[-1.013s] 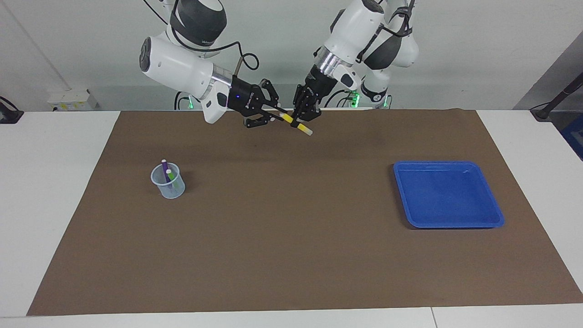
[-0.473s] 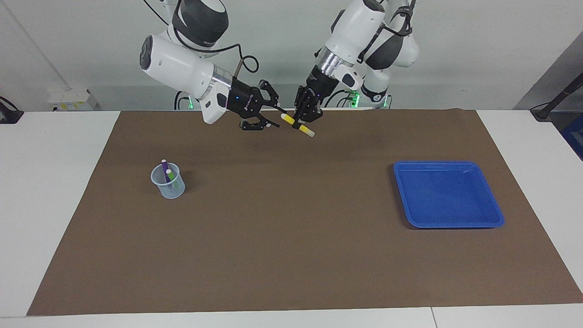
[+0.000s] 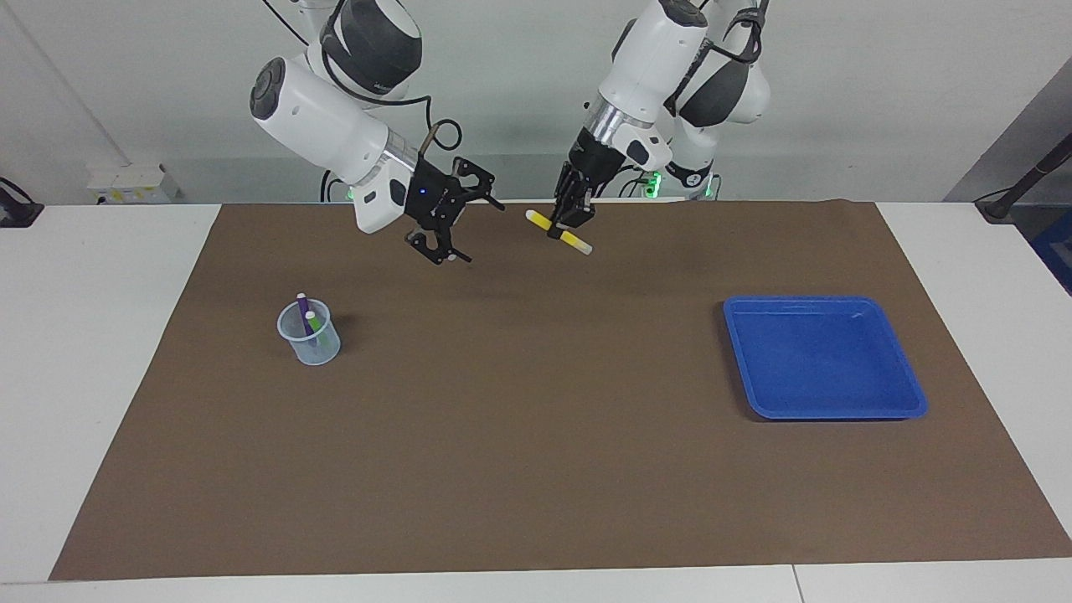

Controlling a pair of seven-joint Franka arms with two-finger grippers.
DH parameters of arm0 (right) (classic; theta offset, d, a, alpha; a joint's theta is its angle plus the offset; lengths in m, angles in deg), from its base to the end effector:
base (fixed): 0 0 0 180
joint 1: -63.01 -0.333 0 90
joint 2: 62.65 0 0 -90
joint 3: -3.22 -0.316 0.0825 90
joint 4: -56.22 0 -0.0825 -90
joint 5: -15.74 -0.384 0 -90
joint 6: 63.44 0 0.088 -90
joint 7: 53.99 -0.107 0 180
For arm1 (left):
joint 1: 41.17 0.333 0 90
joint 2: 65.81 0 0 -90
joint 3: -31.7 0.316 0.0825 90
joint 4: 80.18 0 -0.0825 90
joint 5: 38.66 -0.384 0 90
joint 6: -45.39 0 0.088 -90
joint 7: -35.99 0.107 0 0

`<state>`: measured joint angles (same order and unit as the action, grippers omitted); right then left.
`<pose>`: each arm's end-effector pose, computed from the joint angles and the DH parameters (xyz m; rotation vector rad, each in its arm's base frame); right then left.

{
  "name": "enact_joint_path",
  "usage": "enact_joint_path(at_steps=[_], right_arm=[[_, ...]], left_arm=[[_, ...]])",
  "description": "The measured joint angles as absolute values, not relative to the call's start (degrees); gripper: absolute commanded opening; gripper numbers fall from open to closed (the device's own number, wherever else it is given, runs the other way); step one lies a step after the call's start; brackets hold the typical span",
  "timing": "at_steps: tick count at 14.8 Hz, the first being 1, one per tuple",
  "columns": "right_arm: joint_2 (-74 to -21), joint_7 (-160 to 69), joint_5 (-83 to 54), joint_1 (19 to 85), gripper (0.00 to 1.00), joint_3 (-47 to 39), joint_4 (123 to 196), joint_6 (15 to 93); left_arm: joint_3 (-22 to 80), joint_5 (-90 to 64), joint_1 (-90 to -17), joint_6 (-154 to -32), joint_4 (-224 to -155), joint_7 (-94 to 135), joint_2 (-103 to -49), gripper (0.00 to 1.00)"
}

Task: Right arm passes pens to left for tray arrangement
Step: 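Move the yellow pen over the tray with the left gripper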

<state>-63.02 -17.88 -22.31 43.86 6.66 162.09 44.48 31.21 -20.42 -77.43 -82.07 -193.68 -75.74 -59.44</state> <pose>0.5355 0.1984 0.5385 -2.3607 -0.8707 -0.1986 0.4414 -0.3421 0.5537 2.0258 1.8089 -0.2446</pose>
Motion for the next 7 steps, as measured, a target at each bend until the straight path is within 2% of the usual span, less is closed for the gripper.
enact_joint_path(at_steps=[7], right_arm=[[-63.0, -30.1, -9.0, 46.3, 1.00, 6.8, 162.5, 44.3]], left_arm=[[31.8, -20.5, -66.2, -70.8, -193.3, -47.3, -58.9, 0.00]])
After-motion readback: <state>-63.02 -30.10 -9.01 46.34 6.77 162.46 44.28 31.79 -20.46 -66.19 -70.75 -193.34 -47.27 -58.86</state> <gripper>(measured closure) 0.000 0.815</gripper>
